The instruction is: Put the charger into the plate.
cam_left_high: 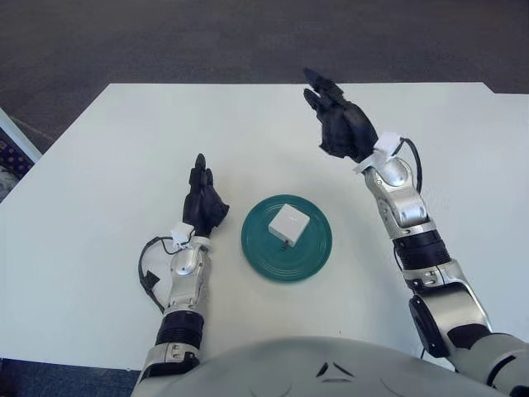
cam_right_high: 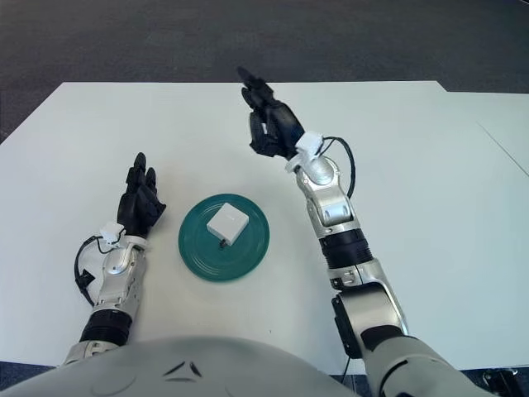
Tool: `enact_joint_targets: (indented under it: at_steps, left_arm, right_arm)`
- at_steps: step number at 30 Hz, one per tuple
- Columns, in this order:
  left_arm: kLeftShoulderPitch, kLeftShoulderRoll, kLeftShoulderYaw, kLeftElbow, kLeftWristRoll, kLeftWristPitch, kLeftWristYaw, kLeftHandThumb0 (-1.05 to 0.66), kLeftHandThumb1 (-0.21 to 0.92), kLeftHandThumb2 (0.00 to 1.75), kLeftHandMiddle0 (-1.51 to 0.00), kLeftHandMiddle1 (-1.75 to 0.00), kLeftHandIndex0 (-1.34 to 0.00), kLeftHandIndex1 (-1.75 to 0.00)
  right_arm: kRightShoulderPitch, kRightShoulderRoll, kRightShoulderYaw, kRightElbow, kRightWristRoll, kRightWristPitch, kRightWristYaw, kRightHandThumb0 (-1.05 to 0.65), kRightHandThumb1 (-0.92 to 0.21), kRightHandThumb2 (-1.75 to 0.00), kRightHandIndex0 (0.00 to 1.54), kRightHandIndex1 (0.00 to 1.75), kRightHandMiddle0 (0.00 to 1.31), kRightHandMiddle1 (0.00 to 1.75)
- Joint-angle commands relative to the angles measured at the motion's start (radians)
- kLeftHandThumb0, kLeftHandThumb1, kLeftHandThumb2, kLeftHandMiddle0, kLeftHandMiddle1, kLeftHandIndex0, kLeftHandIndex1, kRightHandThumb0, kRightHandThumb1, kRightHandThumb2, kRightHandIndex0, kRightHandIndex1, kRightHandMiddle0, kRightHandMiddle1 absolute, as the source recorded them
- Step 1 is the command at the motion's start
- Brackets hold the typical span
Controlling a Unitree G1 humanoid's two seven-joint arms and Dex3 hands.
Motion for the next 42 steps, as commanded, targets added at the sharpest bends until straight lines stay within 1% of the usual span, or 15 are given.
enact_joint_targets:
  at_steps: [1, 5, 7, 9, 10, 12, 16, 19, 22, 26, 32, 33, 34, 37, 42]
  left_arm:
    - [0.089, -0.014, -0.024, 0.039, 0.038, 0.057, 0.033, -1.05, 0.92, 1.05, 0.0, 0.0, 0.0, 0.0]
    - [0.077, -0.045, -0.017, 0.068, 0.0, 0.011, 0.021, -1.05, 0.92, 1.04, 0.0, 0.0, 0.0, 0.0]
    - [0.08, -0.047, -0.015, 0.069, -0.005, 0.002, 0.018, -1.05, 0.92, 1.03, 0.0, 0.0, 0.0, 0.0]
    - [0.083, -0.049, -0.013, 0.068, -0.014, -0.008, 0.011, -1.05, 0.92, 1.03, 0.0, 0.0, 0.0, 0.0]
    - [0.083, -0.05, -0.013, 0.073, -0.019, -0.018, 0.004, -1.05, 0.92, 1.03, 0.0, 0.0, 0.0, 0.0]
    - [0.084, -0.051, -0.015, 0.081, -0.026, -0.033, -0.008, -1.05, 0.92, 1.03, 0.0, 0.0, 0.0, 0.0]
    - [0.09, -0.05, -0.01, 0.093, -0.045, -0.043, -0.026, -1.05, 0.92, 1.02, 0.0, 0.0, 0.0, 0.0]
    - [0.092, -0.049, -0.003, 0.108, -0.062, -0.06, -0.045, -1.05, 0.92, 1.01, 0.0, 0.0, 0.0, 0.0]
    - [0.085, -0.054, 0.008, 0.147, -0.073, -0.09, -0.059, -1.05, 0.92, 1.0, 0.0, 0.0, 0.0, 0.0]
    - [0.071, -0.06, 0.023, 0.198, -0.083, -0.123, -0.076, -1.05, 0.92, 0.98, 0.0, 0.0, 0.0, 0.0]
    - [0.057, -0.065, 0.038, 0.23, -0.09, -0.139, -0.087, -1.05, 0.92, 0.97, 0.0, 0.0, 0.0, 0.0]
    - [0.054, -0.065, 0.039, 0.23, -0.09, -0.136, -0.087, -1.05, 0.92, 0.97, 0.0, 0.0, 0.0, 0.0]
    - [0.052, -0.066, 0.041, 0.231, -0.09, -0.135, -0.087, -1.05, 0.92, 0.96, 0.0, 0.0, 0.0, 0.0]
    - [0.048, -0.069, 0.042, 0.234, -0.082, -0.14, -0.081, -1.05, 0.92, 0.96, 0.0, 0.0, -0.01, 0.0]
    - [0.048, -0.073, 0.047, 0.233, -0.085, -0.141, -0.081, -1.05, 0.92, 0.96, 0.0, 0.0, -0.01, -0.01]
  right_arm:
    - [0.056, 0.048, -0.165, -0.04, 0.216, 0.176, -0.047, -1.04, -0.92, -1.01, 0.0, 0.0, 0.01, 0.01]
    - [0.155, 0.044, -0.196, 0.077, 0.176, 0.122, -0.01, -1.04, -0.92, -1.02, 0.0, 0.0, 0.04, 0.02]
    - [0.174, 0.055, -0.197, 0.092, 0.161, 0.109, -0.005, -1.04, -0.92, -1.03, 0.0, 0.0, 0.05, 0.03]
    - [0.197, 0.074, -0.193, 0.184, 0.123, 0.041, 0.013, -1.04, -0.92, -1.03, 0.0, 0.0, 0.06, 0.04]
    - [0.191, 0.087, -0.193, 0.302, 0.091, -0.026, 0.019, -1.04, -0.92, -1.04, 0.0, 0.0, 0.07, 0.04]
    - [0.212, 0.108, -0.183, 0.385, 0.044, -0.089, 0.004, -1.04, -0.92, -1.04, 0.0, 0.0, 0.09, 0.05]
    - [0.237, 0.126, -0.178, 0.405, 0.015, -0.11, 0.003, -1.05, -0.92, -1.04, 0.0, 0.0, 0.11, 0.07]
    - [0.245, 0.119, -0.19, 0.424, 0.033, -0.101, 0.049, -1.05, -0.92, -1.02, 0.0, 0.0, 0.13, 0.09]
    - [0.273, 0.123, -0.195, 0.39, 0.054, -0.076, 0.081, -1.05, -0.92, -1.0, 0.0, 0.0, 0.13, 0.1]
    - [0.292, 0.123, -0.193, 0.407, 0.036, -0.094, 0.11, -1.05, -0.92, -1.0, 0.0, 0.0, 0.13, 0.11]
    - [0.334, 0.148, -0.163, 0.4, -0.027, -0.149, 0.088, -1.04, -0.92, -1.02, 0.01, 0.01, 0.12, 0.13]
    - [0.334, 0.146, -0.159, 0.415, -0.04, -0.161, 0.084, -1.04, -0.92, -1.02, 0.02, 0.01, 0.12, 0.13]
    - [0.334, 0.145, -0.157, 0.427, -0.049, -0.171, 0.081, -1.03, -0.92, -1.03, 0.03, 0.0, 0.09, 0.2]
    - [0.33, 0.143, -0.151, 0.45, -0.074, -0.189, 0.073, -1.02, -0.92, -1.03, 0.04, 0.0, 0.03, 0.31]
    - [0.313, 0.149, -0.152, 0.487, -0.102, -0.222, 0.049, -1.04, -0.92, -1.04, 0.06, 0.0, 0.0, 0.31]
